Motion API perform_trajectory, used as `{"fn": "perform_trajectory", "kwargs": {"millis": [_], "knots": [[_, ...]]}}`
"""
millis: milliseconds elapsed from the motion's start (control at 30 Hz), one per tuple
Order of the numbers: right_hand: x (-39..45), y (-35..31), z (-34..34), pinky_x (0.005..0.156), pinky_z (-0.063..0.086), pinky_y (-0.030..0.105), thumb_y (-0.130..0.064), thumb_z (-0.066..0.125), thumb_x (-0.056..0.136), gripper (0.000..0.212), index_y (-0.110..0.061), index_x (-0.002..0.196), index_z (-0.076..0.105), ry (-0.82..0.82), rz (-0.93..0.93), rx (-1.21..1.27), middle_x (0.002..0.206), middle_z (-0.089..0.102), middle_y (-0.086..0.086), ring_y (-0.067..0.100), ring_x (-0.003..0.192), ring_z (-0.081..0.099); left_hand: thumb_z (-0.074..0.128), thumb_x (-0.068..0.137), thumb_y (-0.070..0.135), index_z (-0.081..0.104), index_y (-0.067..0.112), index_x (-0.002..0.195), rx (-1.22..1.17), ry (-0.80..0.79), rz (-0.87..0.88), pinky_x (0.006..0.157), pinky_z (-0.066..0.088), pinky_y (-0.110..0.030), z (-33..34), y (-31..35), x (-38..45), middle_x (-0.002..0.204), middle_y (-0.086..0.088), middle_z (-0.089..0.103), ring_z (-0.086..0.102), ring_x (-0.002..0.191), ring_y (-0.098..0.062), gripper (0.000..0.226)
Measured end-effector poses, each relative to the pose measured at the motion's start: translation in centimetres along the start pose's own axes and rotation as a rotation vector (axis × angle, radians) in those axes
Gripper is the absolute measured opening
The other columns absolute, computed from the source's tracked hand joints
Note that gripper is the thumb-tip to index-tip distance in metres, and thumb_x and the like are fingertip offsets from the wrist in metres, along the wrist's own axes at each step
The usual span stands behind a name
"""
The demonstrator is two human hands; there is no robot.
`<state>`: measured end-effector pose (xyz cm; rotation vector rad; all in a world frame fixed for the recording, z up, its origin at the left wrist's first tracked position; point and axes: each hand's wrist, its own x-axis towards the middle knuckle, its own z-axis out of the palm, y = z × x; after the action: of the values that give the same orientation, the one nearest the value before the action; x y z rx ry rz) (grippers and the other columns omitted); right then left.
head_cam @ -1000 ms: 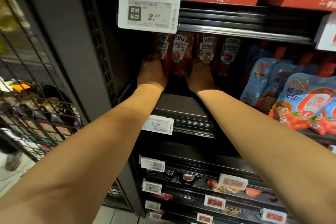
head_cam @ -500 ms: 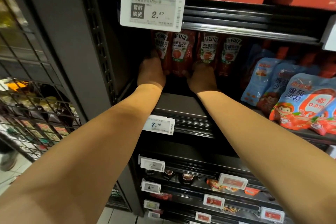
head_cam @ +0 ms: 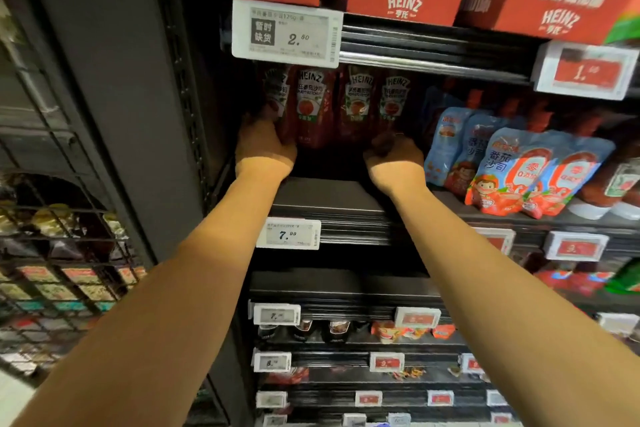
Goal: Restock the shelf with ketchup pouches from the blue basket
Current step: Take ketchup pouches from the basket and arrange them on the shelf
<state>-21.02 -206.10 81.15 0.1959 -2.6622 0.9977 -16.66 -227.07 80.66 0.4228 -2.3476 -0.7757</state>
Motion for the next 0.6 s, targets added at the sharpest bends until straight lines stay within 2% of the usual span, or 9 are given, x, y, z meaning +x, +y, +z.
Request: {"fn": "perform_trajectory", "kwargs": {"millis": [100, 167, 200, 267, 333, 400, 533, 600], "knots": [[-1.9, 1.0, -1.2, 0.084, 0.050, 0.029, -0.020, 0.067, 0.085, 0.020, -0.012, 0.102, 0.073, 0.109, 0.054, 0.141, 0.106, 0.073, 0.011, 0.029, 0.100, 0.065, 0.064, 0.092, 0.020, 0.066, 0.008, 0.113, -0.092, -0.039, -0.001, 0.088, 0.043, -0.029, 0.1, -0.6, 0.4, 0.118, -0.014, 0.068, 0.060, 0.113, -0.035, 0.024], [-3.1, 2.0, -2.2, 0.082, 0.051, 0.029, -0.020, 0.068, 0.081, 0.016, -0.012, 0.094, 0.071, 0.136, 0.104, 0.233, 0.099, 0.074, 0.011, 0.025, 0.093, 0.066, 0.062, 0.092, 0.018, 0.069, 0.011, 0.110, -0.115, -0.079, -0.011, 0.089, 0.044, -0.025, 0.2, -0.7, 0.5, 0.118, -0.011, 0.070, 0.062, 0.112, -0.032, 0.021], [-3.9, 2.6, -2.7, 0.084, 0.054, 0.032, -0.020, 0.067, 0.081, 0.014, -0.012, 0.093, 0.070, 0.135, 0.127, 0.289, 0.097, 0.074, 0.012, 0.023, 0.090, 0.068, 0.062, 0.091, 0.016, 0.070, 0.011, 0.110, -0.140, -0.096, -0.008, 0.088, 0.043, -0.019, 0.1, -0.6, 0.2, 0.117, -0.009, 0.071, 0.063, 0.108, -0.029, 0.021], [-5.9, 3.5, -4.0, 0.083, 0.061, 0.041, -0.014, 0.066, 0.086, 0.014, -0.012, 0.100, 0.067, 0.139, 0.138, 0.452, 0.093, 0.072, 0.009, 0.019, 0.084, 0.071, 0.065, 0.088, 0.009, 0.072, 0.013, 0.105, -0.252, -0.141, 0.017, 0.074, 0.041, -0.002, -0.3, -0.4, -1.0, 0.106, -0.005, 0.074, 0.063, 0.091, -0.016, 0.018], [-8.2, 4.5, -5.5, 0.072, 0.063, 0.036, -0.005, 0.063, 0.090, 0.014, -0.011, 0.103, 0.064, 0.155, 0.064, 0.592, 0.090, 0.068, 0.007, 0.012, 0.077, 0.069, 0.070, 0.086, 0.009, 0.071, 0.024, 0.097, -0.405, -0.218, 0.053, 0.069, 0.049, -0.006, -1.5, -0.4, -3.0, 0.092, 0.006, 0.074, 0.063, 0.078, -0.005, 0.018], [-10.7, 5.5, -7.0, 0.064, 0.058, 0.025, 0.000, 0.062, 0.091, 0.016, -0.009, 0.105, 0.063, 0.156, -0.009, 0.657, 0.089, 0.066, 0.008, 0.012, 0.076, 0.064, 0.072, 0.085, 0.018, 0.070, 0.034, 0.091, -0.481, -0.264, 0.106, 0.071, 0.052, -0.011, -3.0, -0.7, -5.4, 0.085, 0.013, 0.073, 0.067, 0.080, 0.001, 0.017], [-14.5, 8.6, -8.7, 0.055, 0.051, 0.020, 0.000, 0.064, 0.090, 0.016, -0.011, 0.102, 0.065, 0.113, 0.009, 0.705, 0.076, 0.065, 0.001, 0.011, 0.064, 0.060, 0.069, 0.089, 0.016, 0.069, 0.037, 0.094, -0.506, -0.224, 0.127, 0.078, 0.050, -0.012, -4.9, -1.4, -10.2, 0.093, 0.016, 0.071, 0.068, 0.089, -0.003, 0.022], [-16.2, 10.6, -8.9, 0.057, 0.053, 0.023, -0.003, 0.067, 0.089, 0.016, -0.015, 0.100, 0.067, 0.039, 0.013, 0.636, 0.074, 0.065, 0.002, 0.011, 0.064, 0.060, 0.067, 0.090, 0.014, 0.067, 0.036, 0.100, -0.423, -0.158, 0.149, 0.084, 0.048, -0.010, -5.5, -1.4, -13.2, 0.099, 0.019, 0.069, 0.065, 0.096, 0.000, 0.023]]}}
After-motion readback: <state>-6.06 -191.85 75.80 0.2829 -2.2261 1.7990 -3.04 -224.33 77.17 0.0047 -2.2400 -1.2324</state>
